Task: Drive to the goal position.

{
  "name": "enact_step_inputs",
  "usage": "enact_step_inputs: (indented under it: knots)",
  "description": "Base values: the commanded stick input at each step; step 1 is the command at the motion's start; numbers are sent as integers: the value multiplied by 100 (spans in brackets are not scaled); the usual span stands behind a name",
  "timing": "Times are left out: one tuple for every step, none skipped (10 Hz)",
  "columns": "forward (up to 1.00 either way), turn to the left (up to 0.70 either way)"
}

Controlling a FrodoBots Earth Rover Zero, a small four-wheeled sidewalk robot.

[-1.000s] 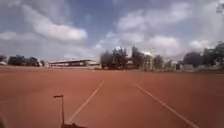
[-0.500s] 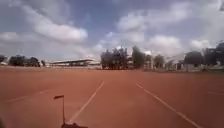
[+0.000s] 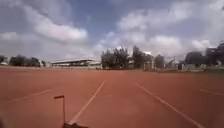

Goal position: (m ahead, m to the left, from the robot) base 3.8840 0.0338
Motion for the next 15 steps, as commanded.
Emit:
enact_step_inputs:
  knots:
    - [70, 0]
    - [70, 0]
    - [70, 0]
    - [70, 0]
    - [70, 0]
    - [70, 0]
    - [70, -15]
    - [70, -33]
    - [70, -35]
    - [70, -35]
    - [70, -35]
    - [70, -35]
    - [70, -35]
    - [70, -35]
    - [70, -35]
